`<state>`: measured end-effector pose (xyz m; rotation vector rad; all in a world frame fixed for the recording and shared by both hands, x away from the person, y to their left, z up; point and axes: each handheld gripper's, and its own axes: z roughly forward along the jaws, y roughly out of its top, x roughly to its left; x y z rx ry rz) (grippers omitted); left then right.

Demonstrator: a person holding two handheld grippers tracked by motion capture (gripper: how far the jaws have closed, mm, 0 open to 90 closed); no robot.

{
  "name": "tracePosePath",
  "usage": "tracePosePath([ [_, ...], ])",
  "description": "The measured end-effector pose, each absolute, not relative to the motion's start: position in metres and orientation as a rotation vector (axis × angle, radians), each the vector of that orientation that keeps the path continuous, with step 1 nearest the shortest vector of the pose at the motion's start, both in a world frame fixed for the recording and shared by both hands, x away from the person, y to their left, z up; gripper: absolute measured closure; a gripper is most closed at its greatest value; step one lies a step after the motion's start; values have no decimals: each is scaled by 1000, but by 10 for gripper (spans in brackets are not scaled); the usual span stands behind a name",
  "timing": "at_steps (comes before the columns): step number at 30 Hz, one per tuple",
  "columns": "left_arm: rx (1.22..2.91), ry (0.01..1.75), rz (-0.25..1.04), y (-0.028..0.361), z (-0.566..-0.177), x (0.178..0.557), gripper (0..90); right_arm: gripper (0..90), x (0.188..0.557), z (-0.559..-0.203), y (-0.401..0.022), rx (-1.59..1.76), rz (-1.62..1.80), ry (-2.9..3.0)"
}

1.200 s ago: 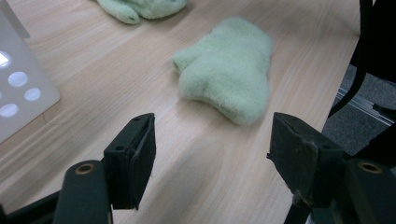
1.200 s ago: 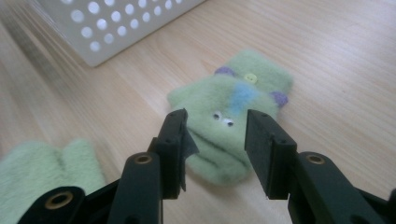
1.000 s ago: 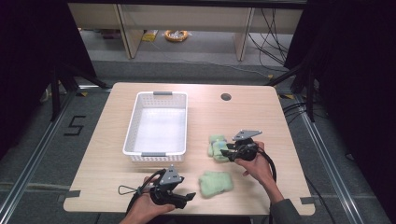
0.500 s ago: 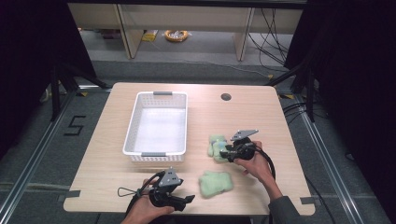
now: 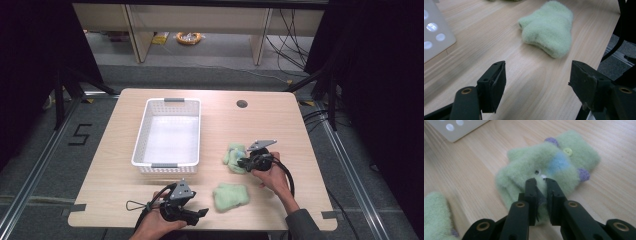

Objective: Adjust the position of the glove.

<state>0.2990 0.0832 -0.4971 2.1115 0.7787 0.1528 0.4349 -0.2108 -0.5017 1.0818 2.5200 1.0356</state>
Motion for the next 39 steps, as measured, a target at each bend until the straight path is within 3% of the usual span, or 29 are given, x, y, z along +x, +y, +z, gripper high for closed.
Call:
tracePosePath([
  [5, 2130, 774, 158, 85, -497, 300, 291, 852, 433, -499, -210, 1077, 1080, 2455],
  [19, 2111, 791, 162, 86, -497, 301, 291, 857, 415, -457, -216, 1097, 1244, 2354],
  [39, 2067, 781, 165, 84, -488, 299, 291, 856, 331, -438, -215, 1080, 1376, 2338],
])
